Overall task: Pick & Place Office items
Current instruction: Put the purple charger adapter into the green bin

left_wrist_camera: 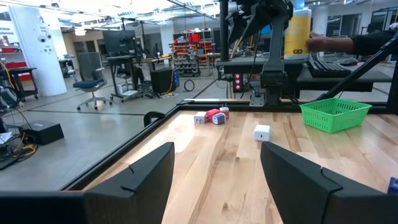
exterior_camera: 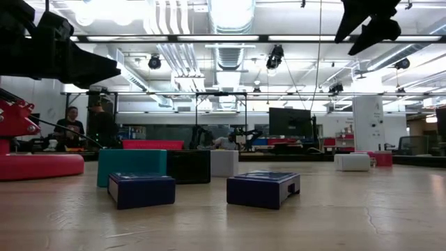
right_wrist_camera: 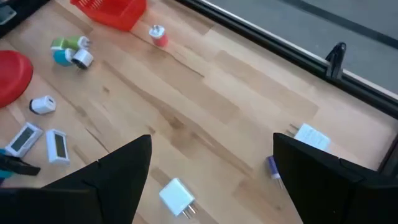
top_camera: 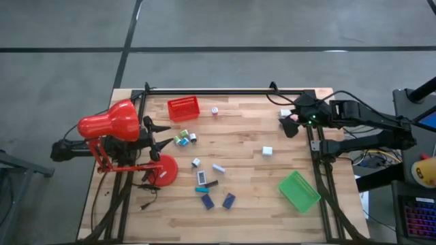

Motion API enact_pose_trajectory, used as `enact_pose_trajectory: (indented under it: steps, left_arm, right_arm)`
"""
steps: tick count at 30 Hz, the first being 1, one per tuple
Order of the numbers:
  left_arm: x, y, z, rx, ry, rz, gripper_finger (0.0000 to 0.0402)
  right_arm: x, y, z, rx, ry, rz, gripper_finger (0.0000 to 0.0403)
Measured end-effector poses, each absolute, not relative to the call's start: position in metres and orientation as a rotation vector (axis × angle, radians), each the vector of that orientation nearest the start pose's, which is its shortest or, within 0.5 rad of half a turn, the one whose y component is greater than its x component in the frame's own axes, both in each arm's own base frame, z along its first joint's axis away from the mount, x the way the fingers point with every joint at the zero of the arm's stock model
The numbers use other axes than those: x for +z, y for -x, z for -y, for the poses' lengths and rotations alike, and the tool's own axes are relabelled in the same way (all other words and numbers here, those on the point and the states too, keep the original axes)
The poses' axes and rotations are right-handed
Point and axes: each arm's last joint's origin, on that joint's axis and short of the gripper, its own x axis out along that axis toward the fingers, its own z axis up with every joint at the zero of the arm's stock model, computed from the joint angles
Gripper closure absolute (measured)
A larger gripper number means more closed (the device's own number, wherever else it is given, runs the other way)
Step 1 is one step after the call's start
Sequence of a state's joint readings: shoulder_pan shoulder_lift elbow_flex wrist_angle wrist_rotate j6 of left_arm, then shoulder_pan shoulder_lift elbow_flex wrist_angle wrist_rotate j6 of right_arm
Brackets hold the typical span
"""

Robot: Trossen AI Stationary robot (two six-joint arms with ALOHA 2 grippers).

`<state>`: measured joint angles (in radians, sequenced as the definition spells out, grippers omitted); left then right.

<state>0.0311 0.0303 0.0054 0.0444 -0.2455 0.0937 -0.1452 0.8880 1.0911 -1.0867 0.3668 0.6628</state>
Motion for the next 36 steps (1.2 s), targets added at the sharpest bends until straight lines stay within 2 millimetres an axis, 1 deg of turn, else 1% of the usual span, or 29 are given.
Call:
enact_pose_trajectory:
  steps: [5,10,18,28,32,36]
  left_arm:
    - [0.167,-0.098,-0.010,0.277,-0.091,0.006,0.0156]
    - [0.167,-0.098,-0.010,0.277,-0.091,0.007,0.0156]
    - [0.167,-0.098,-0.010,0.277,-0.091,0.006,0.0156]
    - [0.167,-0.098,-0.010,0.277,-0.091,0.006,0.0156]
    - [0.167,-0.098,-0.010,0.277,-0.091,0.006,0.0156]
    - [0.167,-0.098,-0.010,0.277,-0.091,0.006,0.0156]
  right_arm:
    - [0.336,-0.137,0.031,-0.753,-0.484,-0.740,0.0076]
    - [0.328,-0.138,0.031,-0.723,-0.388,-0.815,0.0076]
    - [0.310,-0.138,0.031,-0.747,-0.396,-0.868,0.0076]
    - [0.288,-0.138,0.042,-0.838,-0.430,-0.930,0.0076]
    - [0.288,-0.138,0.044,-0.818,-0.378,-0.955,0.0076]
    - [0.289,-0.141,0.044,-0.811,-0.386,-0.927,0.0076]
